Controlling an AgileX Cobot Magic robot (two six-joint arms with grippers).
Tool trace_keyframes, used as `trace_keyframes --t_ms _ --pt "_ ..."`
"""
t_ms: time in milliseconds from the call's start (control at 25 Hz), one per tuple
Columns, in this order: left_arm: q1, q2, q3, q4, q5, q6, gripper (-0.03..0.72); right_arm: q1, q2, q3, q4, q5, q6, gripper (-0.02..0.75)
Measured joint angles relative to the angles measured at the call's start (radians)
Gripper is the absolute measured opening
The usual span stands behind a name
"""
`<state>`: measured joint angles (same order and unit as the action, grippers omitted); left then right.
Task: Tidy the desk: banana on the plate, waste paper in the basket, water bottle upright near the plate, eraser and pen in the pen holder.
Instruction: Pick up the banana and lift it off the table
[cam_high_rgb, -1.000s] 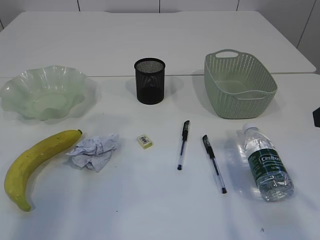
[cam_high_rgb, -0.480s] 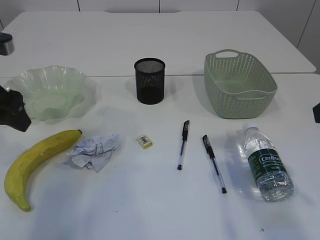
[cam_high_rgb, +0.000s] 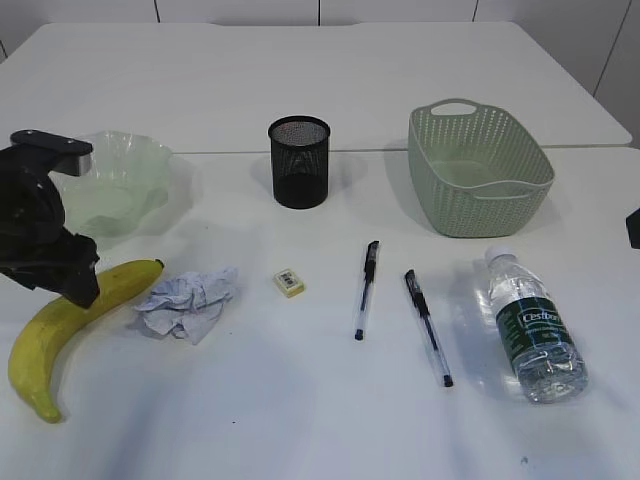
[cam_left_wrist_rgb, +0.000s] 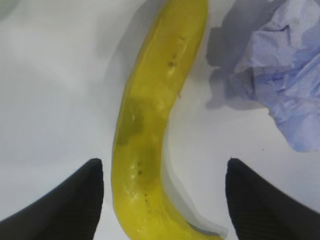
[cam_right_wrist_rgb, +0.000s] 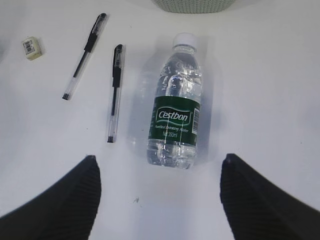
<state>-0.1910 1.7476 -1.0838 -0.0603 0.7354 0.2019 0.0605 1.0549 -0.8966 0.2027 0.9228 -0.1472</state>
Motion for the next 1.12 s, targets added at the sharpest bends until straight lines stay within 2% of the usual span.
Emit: trace_keyframes --t_ms 120,480,520,1120 --pt "0.0 0.025 0.0 0.023 -0.023 0.0 0.578 0.0 0.0 0.0 0.0 0.0 -0.001 0.552" --pt "0.0 0.055 0.0 0.044 -0.104 0.002 0.587 0.0 0.002 0.0 0.0 0.003 -0.002 0.552" --pt "0.0 0.055 0.0 0.046 -0.11 0.002 0.608 0.0 0.002 0.0 0.0 0.003 -0.002 0.552" --pt "0.0 0.14 -0.001 0.049 -0.136 0.002 0.585 0.0 0.002 0.0 0.0 0.003 -0.011 0.552"
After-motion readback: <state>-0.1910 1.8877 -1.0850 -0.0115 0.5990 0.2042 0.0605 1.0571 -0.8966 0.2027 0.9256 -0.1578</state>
